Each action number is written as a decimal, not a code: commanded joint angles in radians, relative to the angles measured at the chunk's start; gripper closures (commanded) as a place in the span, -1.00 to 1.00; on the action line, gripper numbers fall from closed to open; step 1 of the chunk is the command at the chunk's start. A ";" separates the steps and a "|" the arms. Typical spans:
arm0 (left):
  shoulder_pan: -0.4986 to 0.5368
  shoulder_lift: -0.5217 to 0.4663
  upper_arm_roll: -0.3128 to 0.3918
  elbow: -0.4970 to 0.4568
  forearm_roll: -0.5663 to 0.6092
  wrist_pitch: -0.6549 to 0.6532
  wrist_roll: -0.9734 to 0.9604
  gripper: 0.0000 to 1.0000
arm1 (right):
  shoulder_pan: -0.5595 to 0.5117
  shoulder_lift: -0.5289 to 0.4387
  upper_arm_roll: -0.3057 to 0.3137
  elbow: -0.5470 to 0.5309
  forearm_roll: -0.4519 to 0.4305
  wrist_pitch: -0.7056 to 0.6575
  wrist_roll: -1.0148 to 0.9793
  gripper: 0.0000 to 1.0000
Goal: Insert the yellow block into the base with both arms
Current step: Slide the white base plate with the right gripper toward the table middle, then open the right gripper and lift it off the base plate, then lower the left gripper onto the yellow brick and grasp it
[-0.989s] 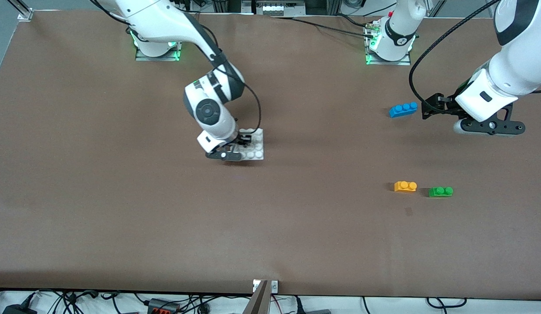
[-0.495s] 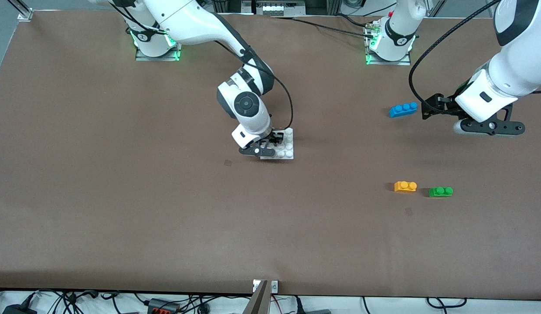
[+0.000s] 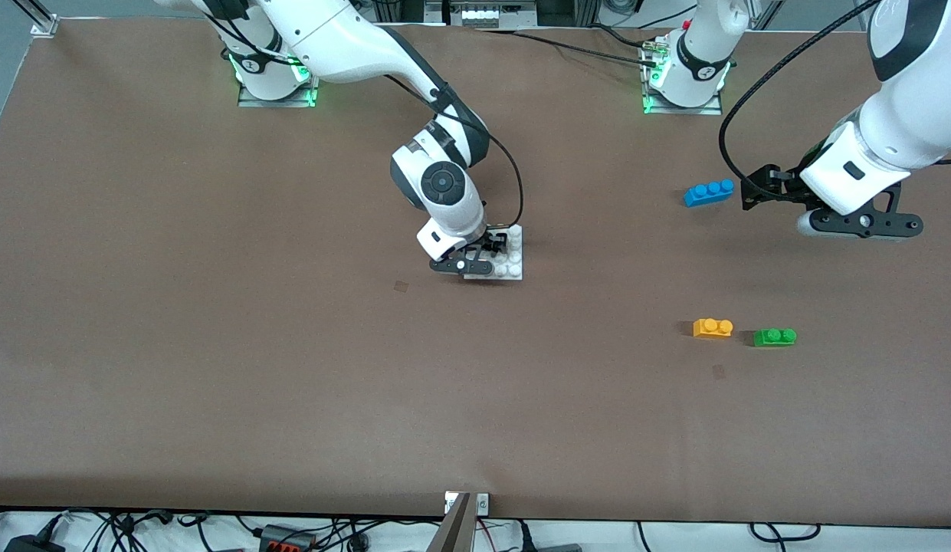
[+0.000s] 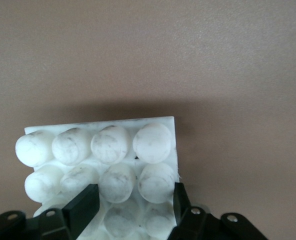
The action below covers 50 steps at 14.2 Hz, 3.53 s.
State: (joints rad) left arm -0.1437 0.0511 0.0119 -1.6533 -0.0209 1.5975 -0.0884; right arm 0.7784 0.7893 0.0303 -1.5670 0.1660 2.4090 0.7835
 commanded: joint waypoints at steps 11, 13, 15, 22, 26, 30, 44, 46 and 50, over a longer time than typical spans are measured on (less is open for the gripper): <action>0.004 0.215 0.005 0.003 -0.034 0.146 0.025 -1.00 | -0.272 -0.360 -0.015 0.030 -0.010 -0.658 -0.325 -1.00; 0.006 0.297 0.005 -0.006 -0.039 0.243 0.024 -1.00 | -0.358 -0.409 -0.015 0.025 -0.020 -0.729 -0.364 -1.00; -0.007 0.355 0.005 -0.043 -0.027 0.388 0.024 -1.00 | -0.438 -0.458 -0.015 0.024 -0.057 -0.752 -0.469 -1.00; 0.024 0.486 0.042 -0.054 -0.030 0.581 0.225 -1.00 | -0.640 -0.645 -0.015 0.024 -0.246 -0.973 -0.743 -1.00; 0.026 0.535 0.065 -0.053 -0.030 0.633 0.257 -1.00 | -0.751 -0.682 -0.006 -0.014 -0.211 -0.903 -0.955 -1.00; 0.032 0.543 0.066 -0.092 -0.031 0.680 0.257 -1.00 | -0.823 -0.832 -0.003 -0.231 -0.201 -0.827 -0.942 -1.00; 0.041 0.581 0.065 -0.120 -0.039 0.737 0.259 -1.00 | -0.861 -0.832 -0.032 -0.105 -0.097 -0.771 -0.825 -1.00; 0.042 0.586 0.065 -0.122 -0.042 0.745 0.259 -1.00 | -0.854 -0.832 -0.030 -0.097 -0.100 -0.768 -0.820 -1.00; 0.046 0.584 0.065 -0.140 -0.044 0.754 0.259 -1.00 | -0.852 -0.817 -0.024 -0.074 -0.108 -0.769 -0.823 -1.00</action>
State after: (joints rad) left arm -0.1029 0.6420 0.0747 -1.7764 -0.0253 2.3332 0.1353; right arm -0.0730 -0.0419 -0.0028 -1.6759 0.0512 1.6460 -0.0517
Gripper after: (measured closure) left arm 0.000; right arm 0.000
